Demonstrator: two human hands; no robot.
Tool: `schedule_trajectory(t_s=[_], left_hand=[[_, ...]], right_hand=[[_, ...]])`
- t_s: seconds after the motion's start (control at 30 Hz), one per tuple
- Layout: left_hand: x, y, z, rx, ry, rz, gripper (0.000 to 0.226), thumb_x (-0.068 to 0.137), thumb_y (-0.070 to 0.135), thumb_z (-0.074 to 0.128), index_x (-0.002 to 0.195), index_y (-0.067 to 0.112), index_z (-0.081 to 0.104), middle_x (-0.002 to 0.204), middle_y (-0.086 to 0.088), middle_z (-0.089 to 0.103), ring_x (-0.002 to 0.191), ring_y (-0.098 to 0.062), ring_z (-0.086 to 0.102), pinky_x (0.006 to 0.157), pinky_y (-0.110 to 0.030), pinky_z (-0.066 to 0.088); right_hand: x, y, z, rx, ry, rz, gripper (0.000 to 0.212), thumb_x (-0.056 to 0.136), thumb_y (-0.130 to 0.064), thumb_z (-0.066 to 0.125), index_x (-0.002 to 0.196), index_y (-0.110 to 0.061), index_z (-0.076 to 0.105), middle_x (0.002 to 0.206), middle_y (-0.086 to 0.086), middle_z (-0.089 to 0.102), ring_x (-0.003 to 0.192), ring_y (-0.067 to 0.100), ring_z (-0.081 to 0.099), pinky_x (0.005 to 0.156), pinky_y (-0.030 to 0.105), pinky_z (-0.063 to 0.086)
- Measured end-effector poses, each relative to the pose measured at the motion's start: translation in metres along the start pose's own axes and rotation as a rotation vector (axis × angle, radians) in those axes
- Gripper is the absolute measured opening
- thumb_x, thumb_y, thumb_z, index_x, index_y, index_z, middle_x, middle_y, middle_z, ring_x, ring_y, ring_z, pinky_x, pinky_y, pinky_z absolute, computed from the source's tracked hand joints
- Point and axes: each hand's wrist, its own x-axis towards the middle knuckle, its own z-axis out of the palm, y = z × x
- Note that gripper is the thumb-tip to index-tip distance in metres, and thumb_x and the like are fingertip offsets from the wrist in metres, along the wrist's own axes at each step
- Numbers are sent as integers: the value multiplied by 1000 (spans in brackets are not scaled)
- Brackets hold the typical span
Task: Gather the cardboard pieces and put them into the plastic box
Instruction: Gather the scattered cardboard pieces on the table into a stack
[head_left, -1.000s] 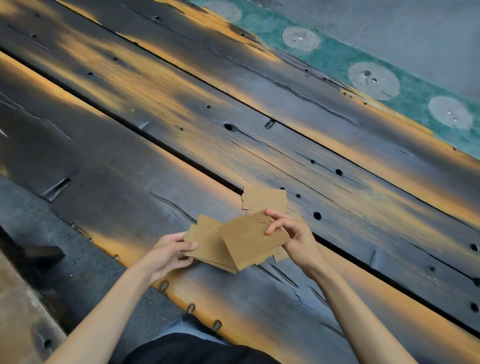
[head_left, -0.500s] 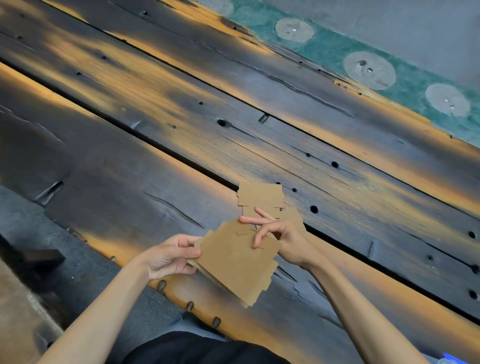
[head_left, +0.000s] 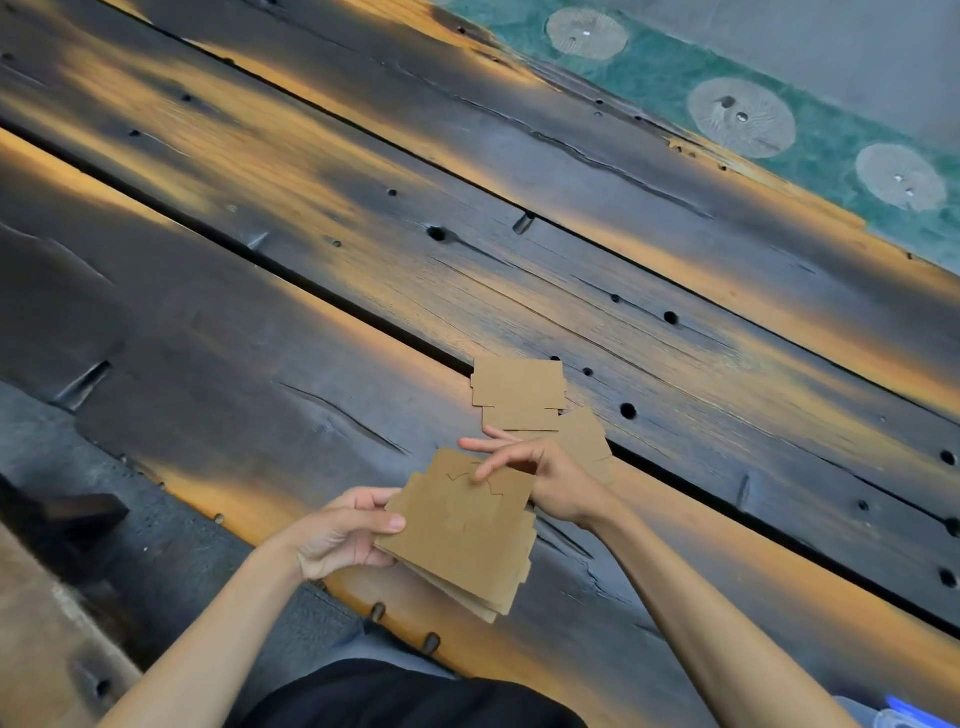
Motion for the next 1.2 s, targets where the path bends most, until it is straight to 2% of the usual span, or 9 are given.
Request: schedule_trajectory(t_s=[0.13,0.27,0.37,0.57,0.7,0.87,1.0,1.07,1.2], left_hand=[[6,4,-6,-28,72,23,51,85,7,72,134,0,60,115,-16,71,96,-25,69,73,-33,57],[9,12,-15,-48,174,50,57,77,11,78,131,1,63,116,-18,70,96,-25,69,76,-35,56],[11,20,-21,-55,226,51,60,74,11,79,131,0,63,113,-18,70,92,-23,69,72,-32,57],[9,30,-30,-34,305,52,53,72,14,81,123,5,69,108,-16,67,85,-18,66,67,-27,53],[5,30,-37,-14,296,29,55,76,14,79,129,5,65,117,-21,63,94,-25,61,73,-31,51],[9,32,-42,-24,309,17,56,76,13,79,129,4,66,118,-22,62,94,-25,61,70,-29,52],[19,41,-44,-23,325,14,56,74,13,80,128,3,66,111,-17,66,87,-19,65,67,-27,54],[23,46,-44,-30,335,13,51,78,9,77,127,4,67,106,-14,68,84,-17,65,66,-27,54],[31,53,-43,-51,363,24,46,79,6,74,125,5,68,103,-12,71,83,-16,66,64,-27,53]], right_hand=[[18,9,-4,74,141,12,29,100,-1,58,127,-9,67,128,-3,72,126,10,62,105,26,49],[40,13,-24,-59,252,50,29,102,-5,57,128,-12,65,124,-3,72,120,5,64,101,26,52],[65,17,-44,-360,376,121,38,97,-10,66,134,-15,61,133,-3,65,126,8,58,108,38,48],[110,31,-77,-946,216,436,123,70,-42,89,161,-27,9,167,6,16,154,29,14,121,52,20],[119,46,-78,-1132,100,448,148,56,-49,95,161,-26,-6,166,8,15,155,31,8,123,53,13],[122,48,-79,-1180,180,419,149,47,-53,97,160,-26,4,149,9,36,143,28,30,118,45,22],[115,46,-80,-1195,262,407,143,43,-60,95,157,-27,13,133,10,37,128,29,36,111,43,27],[110,44,-81,-1191,333,369,129,49,-60,92,152,-25,25,127,8,40,121,28,39,106,41,31],[93,35,-83,-1094,406,276,72,76,-44,83,137,-27,49,118,3,46,107,26,50,92,39,42]])
